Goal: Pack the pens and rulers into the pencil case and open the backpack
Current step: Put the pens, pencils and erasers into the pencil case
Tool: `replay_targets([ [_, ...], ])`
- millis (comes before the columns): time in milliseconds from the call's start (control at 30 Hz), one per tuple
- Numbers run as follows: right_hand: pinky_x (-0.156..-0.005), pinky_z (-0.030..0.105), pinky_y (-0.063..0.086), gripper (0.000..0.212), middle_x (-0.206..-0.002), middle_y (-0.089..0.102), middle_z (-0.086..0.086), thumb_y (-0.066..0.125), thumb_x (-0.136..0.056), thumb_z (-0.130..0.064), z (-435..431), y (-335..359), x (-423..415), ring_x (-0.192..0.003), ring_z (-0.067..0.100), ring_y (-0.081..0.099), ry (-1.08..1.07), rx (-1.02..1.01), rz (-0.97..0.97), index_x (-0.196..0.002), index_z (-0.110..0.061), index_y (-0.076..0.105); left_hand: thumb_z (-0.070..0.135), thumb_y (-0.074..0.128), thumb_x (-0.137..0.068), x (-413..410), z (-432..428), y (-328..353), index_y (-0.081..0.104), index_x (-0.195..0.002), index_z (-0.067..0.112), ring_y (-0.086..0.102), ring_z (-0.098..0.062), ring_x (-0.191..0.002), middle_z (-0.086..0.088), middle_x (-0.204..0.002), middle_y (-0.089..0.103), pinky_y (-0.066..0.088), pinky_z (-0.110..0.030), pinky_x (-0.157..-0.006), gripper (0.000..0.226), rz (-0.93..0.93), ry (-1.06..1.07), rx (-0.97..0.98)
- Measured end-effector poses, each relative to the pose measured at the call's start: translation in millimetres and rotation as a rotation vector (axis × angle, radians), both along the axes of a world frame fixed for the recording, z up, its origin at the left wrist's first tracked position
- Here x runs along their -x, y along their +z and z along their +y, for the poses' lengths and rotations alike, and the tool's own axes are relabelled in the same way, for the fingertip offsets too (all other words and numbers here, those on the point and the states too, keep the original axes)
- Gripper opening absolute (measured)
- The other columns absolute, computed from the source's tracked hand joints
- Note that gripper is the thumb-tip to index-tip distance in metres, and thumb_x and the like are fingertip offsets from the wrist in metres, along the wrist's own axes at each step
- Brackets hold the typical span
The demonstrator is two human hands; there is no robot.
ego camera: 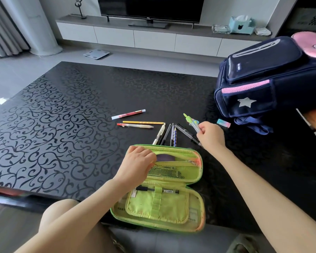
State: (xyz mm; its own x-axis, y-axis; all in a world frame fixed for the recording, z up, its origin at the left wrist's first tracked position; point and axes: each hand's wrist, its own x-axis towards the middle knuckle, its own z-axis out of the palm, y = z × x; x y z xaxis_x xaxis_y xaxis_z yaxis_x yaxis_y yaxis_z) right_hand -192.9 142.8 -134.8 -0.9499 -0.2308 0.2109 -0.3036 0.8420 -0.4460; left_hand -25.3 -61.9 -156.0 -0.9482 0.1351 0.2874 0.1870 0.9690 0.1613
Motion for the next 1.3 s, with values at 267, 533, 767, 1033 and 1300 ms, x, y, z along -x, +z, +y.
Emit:
replay_targets([
  [267,-0.074,0.031,0.043,0.022,-0.089,0.071,-0.002,0.057,-0.088,-0.014,-5.9,15.1,-78.1,-0.085,0.021,0.052,0.448,-0.071,0.033,-0.101,-0.021,0.073,0.022,0.075,-0.075,-7.7,-1.5,-0.4,0.066,-0.078,0.027,0.06,-0.017,-0.07,0.013,-0.071,0.064,0.027,-0.027,-0.08,0.011,0.033,0.01,-0.013],
  [533,-0.073,0.028,0.033,0.02,-0.099,0.059,0.005,0.056,-0.092,-0.017,-44.1,10.7,-99.2,-0.094,0.024,0.049,0.474,-0.197,-0.044,-0.108,-0.022,0.067,0.018,0.074,-0.076,-3.5,3.1,5.4,0.066,-0.074,0.025,0.059,-0.02,-0.077,0.01,-0.077,0.063,0.028,-0.029,-0.08,0.011,0.078,0.032,-0.03],
  [767,-0.088,0.034,0.033,0.037,-0.108,0.057,0.004,0.047,-0.084,0.001,-44.8,10.1,-109.6,-0.101,0.024,0.042,0.589,-0.474,0.011,-0.113,-0.012,0.066,0.017,0.072,-0.076,-2.0,2.7,8.7,0.064,-0.073,0.026,0.059,-0.02,-0.075,0.011,-0.075,0.063,0.027,-0.028,-0.078,0.012,0.038,0.053,-0.006],
  [1033,-0.083,0.037,0.044,0.028,-0.104,0.062,0.003,0.066,-0.082,-0.021,21.5,-13.0,-94.6,-0.097,0.028,0.055,0.086,-0.053,-0.026,-0.11,-0.016,0.064,0.02,0.052,-0.091,-4.3,-8.9,12.0,0.066,-0.098,0.024,0.055,-0.017,-0.089,0.006,-0.093,0.065,0.031,-0.025,-0.071,0.017,-0.224,0.03,-0.079],
  [1300,-0.072,0.034,0.049,0.013,-0.087,0.068,0.0,0.06,-0.084,-0.018,28.7,-24.5,-99.6,-0.082,0.024,0.063,0.068,0.071,-0.361,-0.096,-0.015,0.061,0.024,0.049,-0.089,6.3,-6.3,36.3,0.068,-0.095,0.026,0.056,-0.012,-0.077,0.01,-0.094,0.068,0.048,-0.027,-0.071,0.02,-0.502,0.042,0.023],
])
